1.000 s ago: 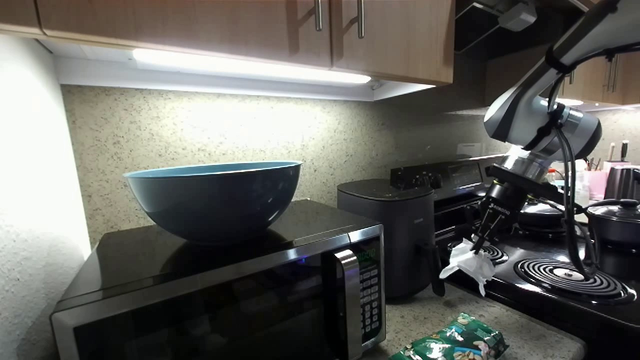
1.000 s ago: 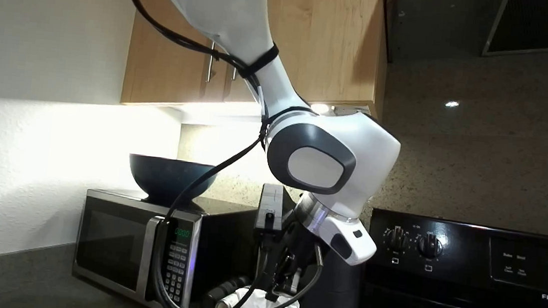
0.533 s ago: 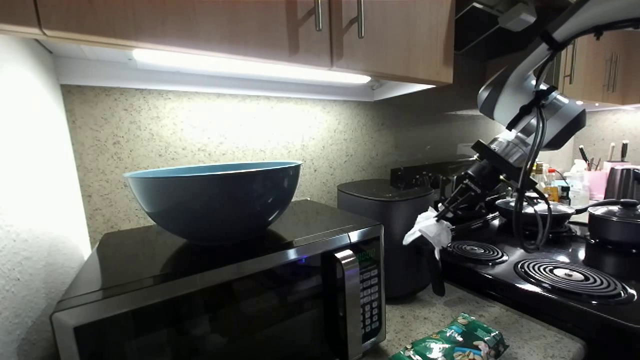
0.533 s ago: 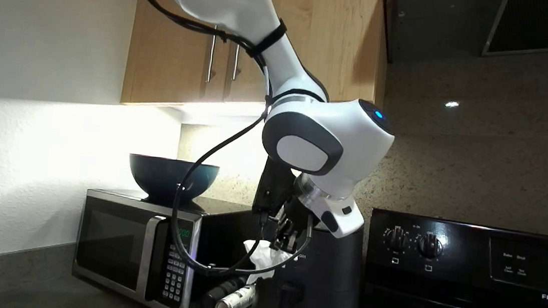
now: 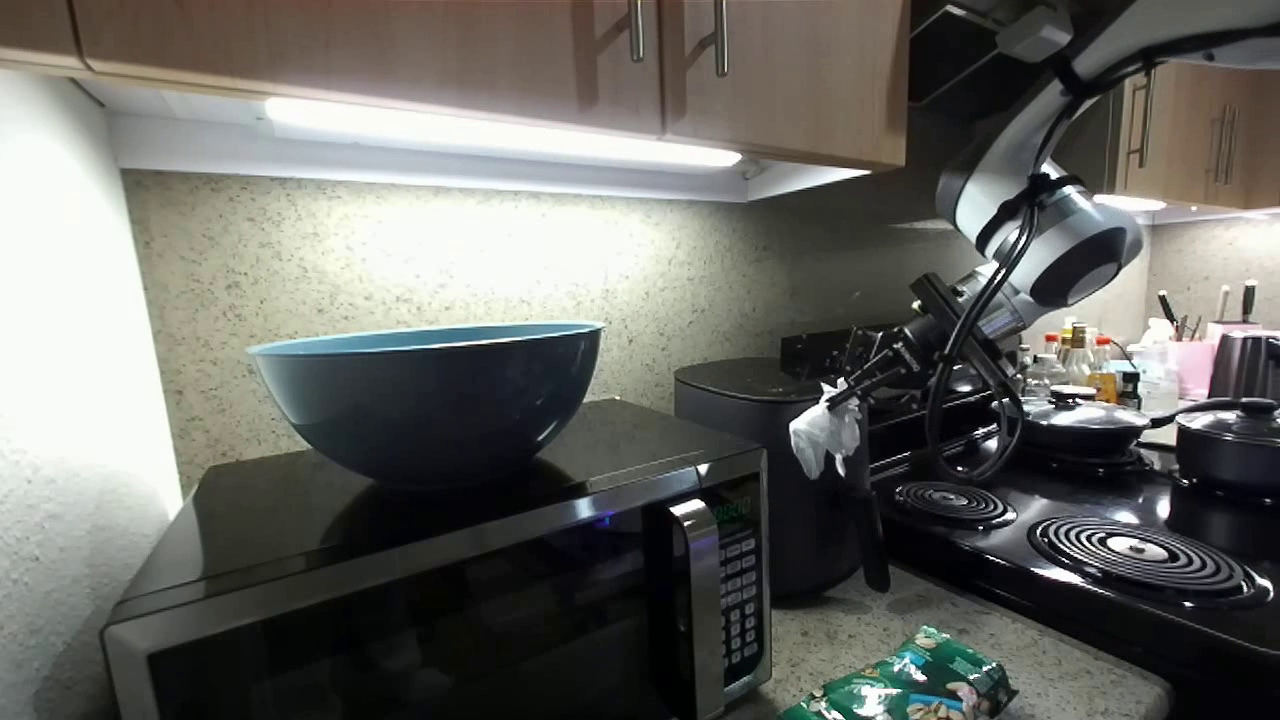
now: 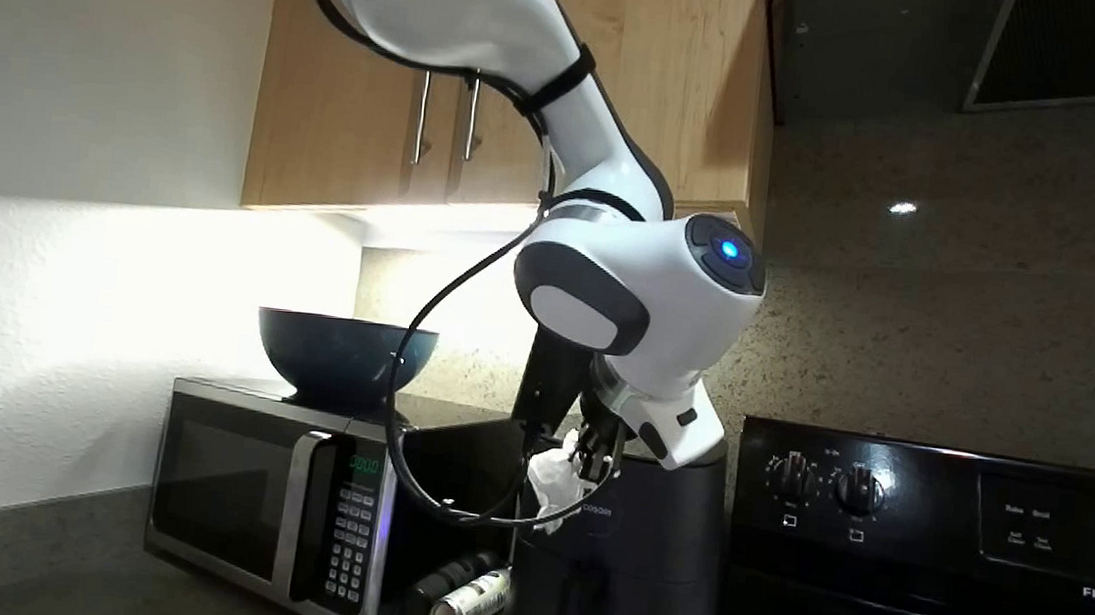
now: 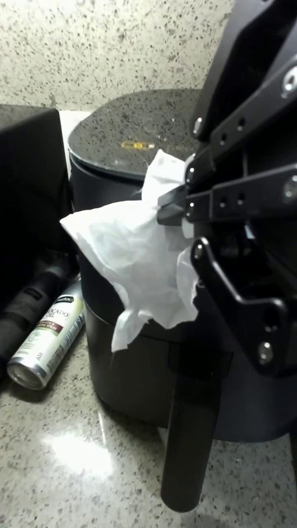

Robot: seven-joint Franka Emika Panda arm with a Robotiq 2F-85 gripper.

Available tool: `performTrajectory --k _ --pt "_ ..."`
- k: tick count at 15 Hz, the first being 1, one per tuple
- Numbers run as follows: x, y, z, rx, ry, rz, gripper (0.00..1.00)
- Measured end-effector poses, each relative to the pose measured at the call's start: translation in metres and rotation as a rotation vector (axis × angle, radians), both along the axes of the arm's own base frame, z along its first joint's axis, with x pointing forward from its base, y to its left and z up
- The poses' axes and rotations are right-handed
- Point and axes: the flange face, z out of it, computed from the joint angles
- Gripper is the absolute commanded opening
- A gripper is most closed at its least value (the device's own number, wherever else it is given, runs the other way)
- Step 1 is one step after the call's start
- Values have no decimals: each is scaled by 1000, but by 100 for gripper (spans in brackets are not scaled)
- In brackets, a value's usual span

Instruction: Use the white napkin from the counter to wipe the air fryer.

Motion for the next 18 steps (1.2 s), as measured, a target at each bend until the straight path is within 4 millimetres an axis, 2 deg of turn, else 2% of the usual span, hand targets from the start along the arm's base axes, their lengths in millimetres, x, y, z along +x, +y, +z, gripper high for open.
performTrajectory --k 6,9,13,18 --pt "6 -17 -56 -16 114 -51 0" --pt "2 -31 -63 15 116 -106 0" --pt "-9 -44 -54 111 62 -179 0" --pt "-24 -77 -2 213 -107 -277 0"
